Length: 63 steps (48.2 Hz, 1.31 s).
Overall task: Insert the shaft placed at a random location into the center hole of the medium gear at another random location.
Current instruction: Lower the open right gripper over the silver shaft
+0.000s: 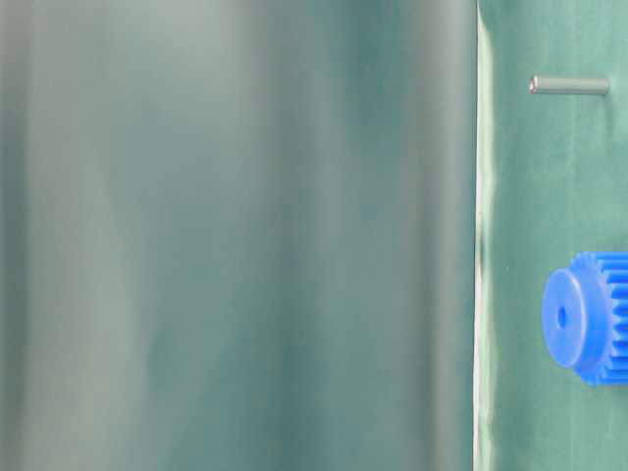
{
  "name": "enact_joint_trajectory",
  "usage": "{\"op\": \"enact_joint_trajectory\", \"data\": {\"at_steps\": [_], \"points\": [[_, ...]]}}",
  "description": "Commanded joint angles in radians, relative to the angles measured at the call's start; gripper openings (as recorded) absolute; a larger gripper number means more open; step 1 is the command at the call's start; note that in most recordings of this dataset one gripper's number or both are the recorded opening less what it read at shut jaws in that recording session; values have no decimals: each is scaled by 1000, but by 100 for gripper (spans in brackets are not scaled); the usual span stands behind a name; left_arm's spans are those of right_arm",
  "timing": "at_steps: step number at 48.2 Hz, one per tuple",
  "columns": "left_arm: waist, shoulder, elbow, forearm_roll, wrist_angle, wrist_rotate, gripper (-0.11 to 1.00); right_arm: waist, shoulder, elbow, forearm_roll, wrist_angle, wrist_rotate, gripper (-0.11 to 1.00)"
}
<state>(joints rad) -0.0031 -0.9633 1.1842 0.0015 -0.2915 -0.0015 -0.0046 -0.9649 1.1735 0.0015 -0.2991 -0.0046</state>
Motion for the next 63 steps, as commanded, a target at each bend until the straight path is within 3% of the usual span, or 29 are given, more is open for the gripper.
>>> {"op": "enact_joint_trajectory", "data": {"at_steps": [1, 11, 18, 21, 25, 34, 37, 51, 63], "points": [[-15, 3, -34, 9, 25, -6, 0, 0, 6, -12, -2, 5, -6, 1], [-15, 2, -35, 11, 38, -12, 0, -20, 100, -15, -2, 8, -11, 1], [-17, 0, -34, 9, 40, -12, 0, -81, 184, -11, 5, -26, 0, 1], [-15, 0, -34, 11, 41, -12, 0, -114, 230, -12, 15, -38, 0, 6], [-15, 0, -34, 11, 43, -14, 0, -144, 301, -18, 29, -49, 0, 22], [-15, 2, -34, 11, 43, -12, 0, -172, 522, -46, 34, -86, -2, 76], [-15, 0, -34, 11, 43, -12, 0, -178, 600, -52, 34, -120, -2, 89], [-15, 6, -32, 11, 44, -25, 0, -233, 896, -78, 66, -272, -2, 86], [-15, 8, -32, 11, 44, -32, 0, -242, 985, -91, 69, -319, -2, 85]]}}
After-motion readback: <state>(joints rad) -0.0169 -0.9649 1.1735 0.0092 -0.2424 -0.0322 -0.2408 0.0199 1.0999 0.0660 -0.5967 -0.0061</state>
